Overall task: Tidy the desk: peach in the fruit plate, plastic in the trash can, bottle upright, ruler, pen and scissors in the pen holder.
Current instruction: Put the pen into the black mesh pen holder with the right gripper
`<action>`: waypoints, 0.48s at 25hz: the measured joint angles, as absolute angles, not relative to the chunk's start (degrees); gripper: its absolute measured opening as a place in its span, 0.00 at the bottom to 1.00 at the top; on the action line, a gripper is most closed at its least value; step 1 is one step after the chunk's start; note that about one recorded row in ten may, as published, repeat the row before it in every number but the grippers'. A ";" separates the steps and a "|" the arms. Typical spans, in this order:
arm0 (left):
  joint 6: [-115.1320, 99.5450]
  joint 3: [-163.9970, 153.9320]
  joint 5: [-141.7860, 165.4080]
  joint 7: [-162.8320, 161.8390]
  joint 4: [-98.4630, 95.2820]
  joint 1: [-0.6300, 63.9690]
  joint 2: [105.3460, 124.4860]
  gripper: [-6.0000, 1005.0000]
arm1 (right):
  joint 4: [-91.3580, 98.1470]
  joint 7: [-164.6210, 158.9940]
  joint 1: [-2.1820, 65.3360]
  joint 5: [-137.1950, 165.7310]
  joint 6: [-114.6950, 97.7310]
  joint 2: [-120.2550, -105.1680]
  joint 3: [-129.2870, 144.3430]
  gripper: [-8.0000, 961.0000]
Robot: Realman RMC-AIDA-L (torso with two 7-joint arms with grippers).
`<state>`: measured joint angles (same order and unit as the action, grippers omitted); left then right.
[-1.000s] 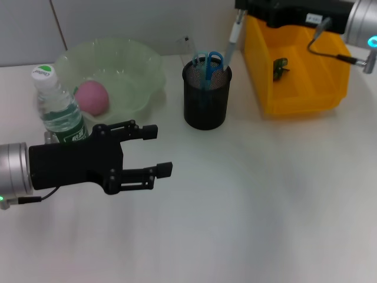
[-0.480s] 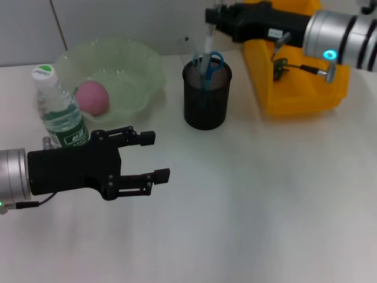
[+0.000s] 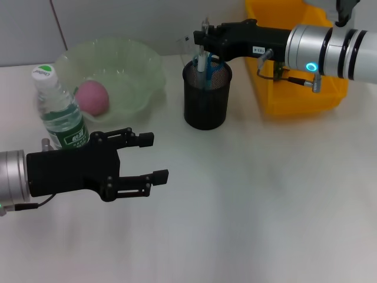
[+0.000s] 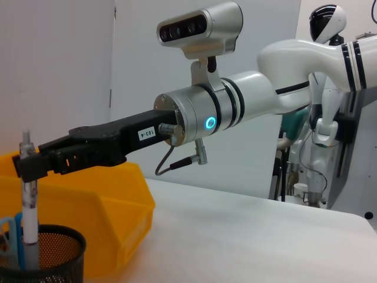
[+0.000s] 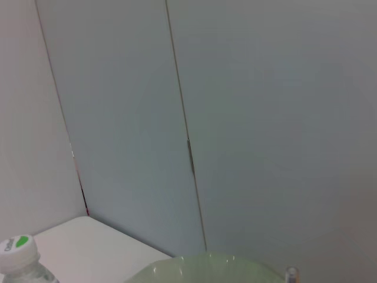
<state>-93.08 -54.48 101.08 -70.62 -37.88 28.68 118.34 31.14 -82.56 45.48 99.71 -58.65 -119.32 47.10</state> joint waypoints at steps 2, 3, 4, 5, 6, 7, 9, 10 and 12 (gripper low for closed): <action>-93.11 -54.39 101.08 -70.83 -37.88 28.62 118.33 0.79 | 31.12 -82.57 45.34 99.79 -58.45 -119.34 47.69 0.32; -93.14 -54.32 101.08 -70.88 -37.88 28.59 118.32 0.79 | 31.12 -82.57 45.34 99.79 -58.45 -119.34 47.69 0.32; -93.14 -54.32 101.08 -70.88 -37.88 28.59 118.32 0.79 | 31.11 -82.70 45.22 99.76 -58.33 -119.35 48.01 0.32; -93.17 -54.24 101.08 -70.93 -37.88 28.54 118.29 0.79 | 31.11 -82.80 45.14 99.72 -58.25 -119.35 48.24 0.32; -93.17 -54.22 101.08 -70.94 -37.88 28.53 118.27 0.79 | 31.11 -82.85 45.05 99.67 -58.18 -119.35 48.36 0.32; -93.16 -54.23 101.08 -70.96 -37.88 28.50 118.24 0.79 | 31.11 -82.85 45.05 99.67 -58.18 -119.35 48.36 0.33; -93.11 -54.23 101.08 -71.03 -37.88 28.48 118.22 0.79 | 31.11 -82.84 44.81 99.40 -58.29 -119.35 48.38 0.33; -93.08 -54.26 101.08 -71.10 -37.88 28.47 118.21 0.79 | 31.13 -82.76 44.70 99.14 -58.41 -119.35 48.38 0.33; -93.05 -54.24 101.08 -71.12 -37.88 28.41 118.21 0.79 | 31.57 -82.69 43.82 98.17 -59.51 -119.35 48.25 0.36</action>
<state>-93.05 -54.24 101.08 -71.12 -37.88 28.41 118.21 31.57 -82.69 43.82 98.17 -59.51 -119.35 48.25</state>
